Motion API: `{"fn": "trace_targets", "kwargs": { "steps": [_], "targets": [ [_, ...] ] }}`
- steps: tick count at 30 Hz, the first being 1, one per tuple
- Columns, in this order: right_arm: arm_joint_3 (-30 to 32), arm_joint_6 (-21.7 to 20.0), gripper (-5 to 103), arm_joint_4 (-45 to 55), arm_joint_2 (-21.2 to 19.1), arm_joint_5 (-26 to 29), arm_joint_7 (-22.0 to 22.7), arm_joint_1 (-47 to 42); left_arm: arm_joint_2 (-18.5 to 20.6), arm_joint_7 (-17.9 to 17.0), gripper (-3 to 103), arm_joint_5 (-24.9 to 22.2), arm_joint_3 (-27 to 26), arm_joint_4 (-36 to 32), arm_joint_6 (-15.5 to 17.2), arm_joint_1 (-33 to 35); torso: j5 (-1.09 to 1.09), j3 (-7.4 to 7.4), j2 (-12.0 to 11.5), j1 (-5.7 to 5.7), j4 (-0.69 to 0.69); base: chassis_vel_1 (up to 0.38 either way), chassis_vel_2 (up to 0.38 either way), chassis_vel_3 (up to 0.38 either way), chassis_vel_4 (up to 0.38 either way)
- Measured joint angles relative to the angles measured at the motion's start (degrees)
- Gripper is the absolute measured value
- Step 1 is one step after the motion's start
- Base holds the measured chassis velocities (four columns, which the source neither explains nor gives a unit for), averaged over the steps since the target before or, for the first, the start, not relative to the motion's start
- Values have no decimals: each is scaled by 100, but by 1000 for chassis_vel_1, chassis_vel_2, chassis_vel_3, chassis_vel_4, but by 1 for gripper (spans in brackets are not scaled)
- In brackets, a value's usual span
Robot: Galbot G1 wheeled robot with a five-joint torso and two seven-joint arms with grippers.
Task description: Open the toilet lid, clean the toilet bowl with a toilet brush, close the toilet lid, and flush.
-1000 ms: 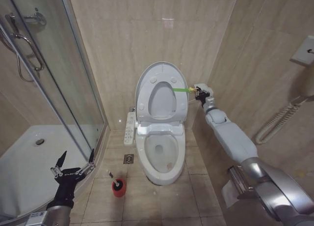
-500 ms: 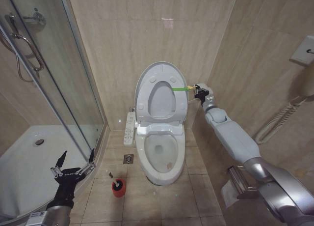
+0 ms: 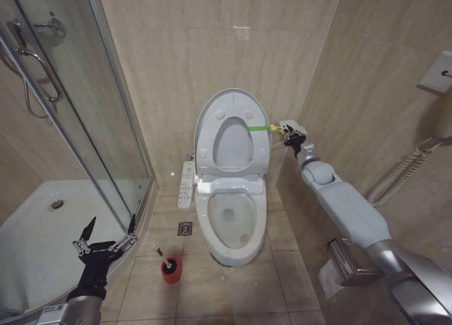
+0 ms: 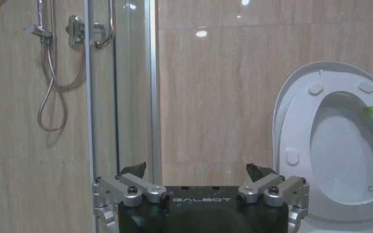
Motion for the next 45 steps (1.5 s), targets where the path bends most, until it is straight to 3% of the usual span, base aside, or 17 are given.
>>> {"fn": "trace_targets", "kwargs": {
  "steps": [1, 6, 7, 14, 15, 21, 22, 34, 45],
  "targets": [
    [10, -26, 18, 129, -53, 22, 16, -86, 0, 0, 100, 0, 0, 0, 0, 0, 0, 0, 0, 0, 0, 0, 0, 0, 0],
    [22, -105, 18, 451, -179, 101, 75, -293, 0, 0, 100, 0, 0, 0, 0, 0, 0, 0, 0, 0, 1, 0, 0, 0, 0],
    [29, -118, 46, 521, -210, 120, 87, -350, 0, 0, 100, 0, 0, 0, 0, 0, -1, 0, 0, 0, 2, 0, 0, 0, 0],
    [88, -168, 46, 839, -363, 192, 120, -608, 0, 0, 100, 0, 0, 0, 0, 0, 0, 0, 0, 0, 3, 0, 0, 0, 0],
    [99, -181, 73, 906, -400, 218, 129, -655, 0, 0, 100, 0, 0, 0, 0, 0, -1, 0, 0, 0, 2, 0, 0, 0, 0],
    [196, -249, 73, 1283, -605, 336, 161, -932, 0, 0, 100, 0, 0, 0, 0, 0, 0, 0, 0, 0, 2, 0, 0, 0, 0],
    [256, -276, 80, 1407, -656, 395, 181, -1026, 0, 0, 100, 0, 0, 0, 0, 0, -1, 0, 0, 0, 3, 0, 0, 0, 0],
    [655, -579, 80, 2178, -914, 883, 490, -1693, 0, 0, 100, 0, 0, 0, 0, 0, -1, 0, 0, 0, 2, 0, 0, 0, 0],
    [1198, -789, 80, 3166, -962, 1234, 789, -2962, 0, 0, 100, 0, 0, 0, 0, 0, 0, 0, 0, 0, 2, 0, 0, 0, 0]
  ]
}}
